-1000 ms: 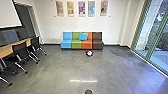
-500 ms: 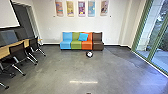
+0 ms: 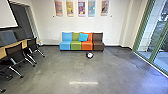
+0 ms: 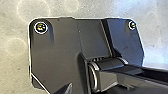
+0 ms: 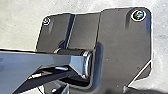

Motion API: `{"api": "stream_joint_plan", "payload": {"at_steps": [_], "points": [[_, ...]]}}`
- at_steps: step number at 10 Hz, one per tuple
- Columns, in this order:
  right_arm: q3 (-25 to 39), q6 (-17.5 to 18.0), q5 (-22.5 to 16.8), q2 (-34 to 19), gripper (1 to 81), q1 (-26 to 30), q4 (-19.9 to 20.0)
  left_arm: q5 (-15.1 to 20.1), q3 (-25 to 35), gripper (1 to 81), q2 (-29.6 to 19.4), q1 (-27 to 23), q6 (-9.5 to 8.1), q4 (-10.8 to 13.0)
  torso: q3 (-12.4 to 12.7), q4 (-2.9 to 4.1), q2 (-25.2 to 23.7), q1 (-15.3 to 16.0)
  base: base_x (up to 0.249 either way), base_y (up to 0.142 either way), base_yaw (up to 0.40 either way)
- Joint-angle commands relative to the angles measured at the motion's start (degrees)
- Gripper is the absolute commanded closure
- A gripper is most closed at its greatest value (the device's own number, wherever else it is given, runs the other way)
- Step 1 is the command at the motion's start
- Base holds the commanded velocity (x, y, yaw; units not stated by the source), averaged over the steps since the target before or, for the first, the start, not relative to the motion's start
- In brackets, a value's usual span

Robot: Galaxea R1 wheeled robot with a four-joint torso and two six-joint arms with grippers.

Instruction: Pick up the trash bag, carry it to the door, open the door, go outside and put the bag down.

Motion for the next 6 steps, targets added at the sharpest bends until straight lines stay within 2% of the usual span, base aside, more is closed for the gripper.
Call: {"api": "stream_joint_plan", "payload": {"at_steps": [1,6], "points": [[0.63,-0.12,-3.89,-0.30,1.0,1.75,0.00,2.61,0.44,1.0,-0.33,-2.72,0.17,0.52,0.00,0.00,0.00,0.01,0.165,-0.063,0.000],[0.36,-0.12,-3.89,-0.30,1.0,1.75,-0.09,2.61,0.53,1.0,-0.15,-2.72,0.17,0.52,0.00,0.00,0.00,0.01,0.165,-0.062,0.000]]}}
